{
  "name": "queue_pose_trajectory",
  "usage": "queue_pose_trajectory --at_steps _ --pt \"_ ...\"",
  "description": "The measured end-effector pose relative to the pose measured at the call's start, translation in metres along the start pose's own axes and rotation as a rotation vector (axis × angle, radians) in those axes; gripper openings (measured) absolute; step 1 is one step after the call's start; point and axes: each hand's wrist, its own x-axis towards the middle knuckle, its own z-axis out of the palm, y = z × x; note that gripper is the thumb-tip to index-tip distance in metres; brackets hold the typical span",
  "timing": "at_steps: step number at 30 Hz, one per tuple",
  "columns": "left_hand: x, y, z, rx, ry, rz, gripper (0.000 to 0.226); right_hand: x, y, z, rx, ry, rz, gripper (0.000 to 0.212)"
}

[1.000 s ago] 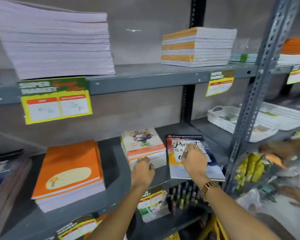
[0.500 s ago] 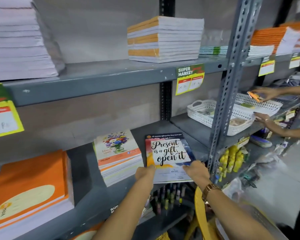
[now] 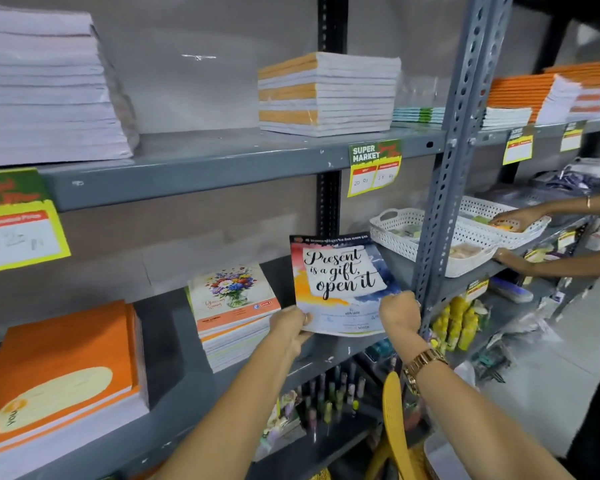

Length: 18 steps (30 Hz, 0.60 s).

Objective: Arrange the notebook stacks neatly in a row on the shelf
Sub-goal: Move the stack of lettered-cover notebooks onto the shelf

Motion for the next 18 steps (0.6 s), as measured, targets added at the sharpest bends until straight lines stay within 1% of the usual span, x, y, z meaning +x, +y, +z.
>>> queue_pose_trajectory --at_steps 2,5,10,18 --pt "-0.004 0.011 -0.008 -0.024 -0.013 0.046 0.04 -0.01 -0.012 -0.004 0.029 -0.004 -0.021 0.04" --pt "-0.011 0.026 -0.03 -0.059 -0.007 0.086 0.034 -0.029 -0.031 -0.001 0.073 -0.03 -0.047 0.039" --pt "-0.027 0.048 -0.083 -0.164 0.034 0.13 0.031 -0.069 -0.061 0.019 0.115 -0.101 -0.13 0.038" --pt "-0.064 0.075 -0.198 -0.286 0.201 0.231 0.031 -0.165 -0.112 0.071 0.149 -0.267 -0.249 0.036"
